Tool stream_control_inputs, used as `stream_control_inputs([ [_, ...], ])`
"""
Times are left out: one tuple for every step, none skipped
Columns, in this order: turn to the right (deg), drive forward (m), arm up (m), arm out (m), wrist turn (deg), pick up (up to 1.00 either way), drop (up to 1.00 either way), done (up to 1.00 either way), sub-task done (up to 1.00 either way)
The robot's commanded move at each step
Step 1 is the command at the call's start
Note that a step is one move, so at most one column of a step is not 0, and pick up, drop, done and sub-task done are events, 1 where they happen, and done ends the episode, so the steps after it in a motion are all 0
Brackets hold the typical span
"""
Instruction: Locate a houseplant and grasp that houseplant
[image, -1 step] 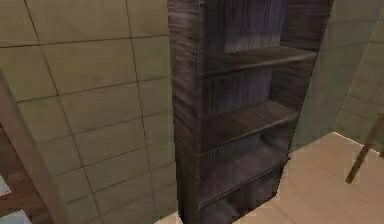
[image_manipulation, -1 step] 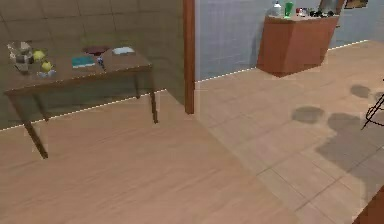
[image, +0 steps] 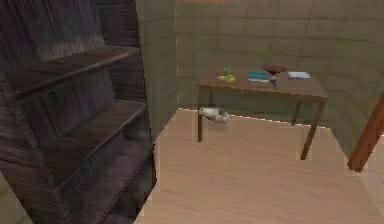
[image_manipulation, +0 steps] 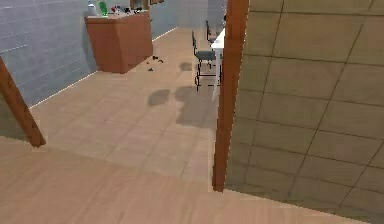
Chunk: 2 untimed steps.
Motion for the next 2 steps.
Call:
stream_control_inputs([
  [42.0,0.0,0.0,0.0,0.0,0.0,0.0,0.0,0.0],
  [0.0,0.05,0.0,0.0,0.0,0.0,0.0,0.0,0.0],
])
